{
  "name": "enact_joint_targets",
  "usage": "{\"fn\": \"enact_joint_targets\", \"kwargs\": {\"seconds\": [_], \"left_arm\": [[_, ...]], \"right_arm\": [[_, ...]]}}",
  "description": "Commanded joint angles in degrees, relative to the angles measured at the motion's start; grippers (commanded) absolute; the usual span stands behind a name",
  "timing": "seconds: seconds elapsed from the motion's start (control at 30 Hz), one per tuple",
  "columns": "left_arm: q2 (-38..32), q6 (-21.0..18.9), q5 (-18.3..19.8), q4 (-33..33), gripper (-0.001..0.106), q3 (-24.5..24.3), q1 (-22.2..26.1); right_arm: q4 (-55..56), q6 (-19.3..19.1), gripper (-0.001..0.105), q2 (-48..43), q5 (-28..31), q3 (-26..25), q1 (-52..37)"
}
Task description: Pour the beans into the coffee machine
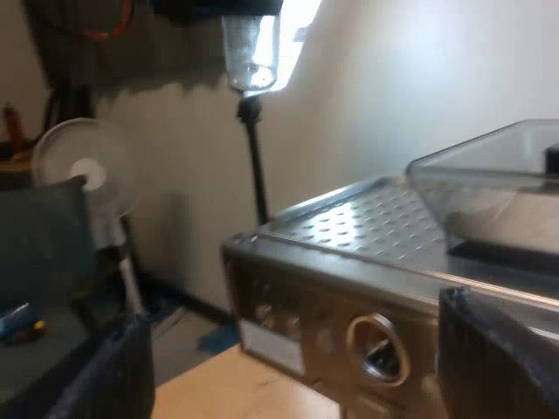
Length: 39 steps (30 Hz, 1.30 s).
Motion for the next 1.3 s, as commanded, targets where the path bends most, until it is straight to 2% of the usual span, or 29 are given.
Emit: {"fn": "enact_joint_targets", "kwargs": {"seconds": [0.03,0.17,0.2,0.23,0.43,0.47,0.63,0.73,0.93,1.0,1.03,1.13,1.2,1.3], "left_arm": [[-1.24,-1.23,1.91,0.74,0.028,-0.27,1.42],[-1.91,-2.5,3.31,1.28,0.028,-0.27,2.73],[-3.02,-4.66,6.63,2.08,0.028,-0.27,4.81],[-3.67,-5.04,8.02,2.91,0.028,-0.27,5.72],[-4.73,-5.03,8.02,4.05,0.028,-0.27,6.46],[-5.36,-5.03,8.02,4.04,0.028,-0.07,6.46],[-7.67,-5.03,10.05,4.04,0.028,3.4,6.46],[-10.43,-5.03,10.05,3.63,0.028,7.9,6.46],[-16.83,-5.99,10.05,-0.83,0.028,18.37,6.46],[-21.23,-7.43,10.35,-3.75,0.028,25.2,6.83],[-22.52,-7.73,10.55,-4.33,0.028,26.69,7.15],[-26.61,-9.54,12.15,-6.72,0.028,32.98,8.61],[-29.98,-11.52,14.54,-8.82,0.028,38.86,10.97],[-32.58,-11.63,16.31,-10.13,0.028,43.01,13.24]], "right_arm": [[-0.54,-0.16,0.068,-0.49,-1.31,-0.86,-0.01],[-0.54,-0.16,0.068,-0.49,-3.0,-0.86,-0.01],[-0.54,-0.16,0.068,-0.49,-3.62,-0.86,0.16],[-0.54,-0.26,0.068,-0.49,-3.67,-0.86,0.74],[2.91,-2.22,0.068,-0.49,-3.0,-0.86,4.48],[5.91,-4.09,0.068,-0.49,-0.93,-0.86,7.9],[6.4,-4.07,0.068,-0.27,4.67,-0.86,13.01],[6.4,-4.07,0.068,-0.27,6.97,-0.86,15.67],[6.4,-4.07,0.068,1.22,6.98,-0.86,18.35],[6.62,-4.07,0.068,2.34,6.98,-0.86,19.28],[6.62,-4.07,0.068,2.62,6.98,-0.86,19.45],[6.62,-4.07,0.068,3.9,6.98,-0.86,20.27],[6.62,-4.07,0.068,5.02,6.98,-0.86,20.27],[6.62,-4.07,0.068,6.11,6.98,-0.86,20.27]]}}
